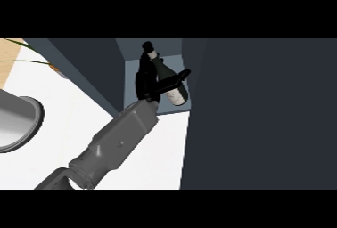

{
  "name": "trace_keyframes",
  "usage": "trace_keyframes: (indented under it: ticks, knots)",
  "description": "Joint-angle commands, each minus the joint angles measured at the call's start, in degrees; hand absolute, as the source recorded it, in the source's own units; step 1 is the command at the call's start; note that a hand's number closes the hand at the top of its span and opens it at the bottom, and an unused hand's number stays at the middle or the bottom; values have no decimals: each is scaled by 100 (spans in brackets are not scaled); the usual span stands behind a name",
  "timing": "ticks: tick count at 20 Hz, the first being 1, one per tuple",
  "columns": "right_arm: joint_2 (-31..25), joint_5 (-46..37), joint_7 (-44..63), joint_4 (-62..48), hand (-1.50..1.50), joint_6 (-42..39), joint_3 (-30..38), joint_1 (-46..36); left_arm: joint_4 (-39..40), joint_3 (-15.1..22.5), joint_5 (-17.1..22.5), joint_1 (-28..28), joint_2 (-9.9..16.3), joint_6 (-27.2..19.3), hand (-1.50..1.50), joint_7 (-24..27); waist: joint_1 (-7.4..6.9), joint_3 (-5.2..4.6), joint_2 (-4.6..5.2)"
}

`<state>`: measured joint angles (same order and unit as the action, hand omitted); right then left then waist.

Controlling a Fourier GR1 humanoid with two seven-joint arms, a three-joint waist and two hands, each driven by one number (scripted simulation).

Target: Pick up the wine, place it into the cabinet and close the cabinet

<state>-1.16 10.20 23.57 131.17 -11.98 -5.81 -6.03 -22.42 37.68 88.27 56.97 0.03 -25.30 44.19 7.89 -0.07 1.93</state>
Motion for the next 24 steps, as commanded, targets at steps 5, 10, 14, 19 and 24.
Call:
trace_keyframes:
  ticks: [5, 10, 14, 19, 24]
  knots:
    - [51, -25, 69, -89, -150, 120, 39, -231, 337, 601, -105, 341, -3, -437, -150, -142, -75, 3, -12]
    - [-46, 169, 33, -112, -150, 7, 196, -121, 319, 842, -222, 568, -3, -474, -150, -36, -72, 6, -9]
    - [58, -49, 158, -26, -150, 69, -177, -91, 94, 932, -133, 447, -3, -507, -150, 169, -107, 1, -32]
    - [-102, 202, 21, -83, -150, -51, 229, 4, -285, 1026, 5, 201, -3, -601, -150, 614, -177, 8, -56]
    - [-79, 107, 179, 65, -150, 68, 180, 9, -396, 1127, 95, 85, -3, -349, -150, 731, -324, 5, -91]
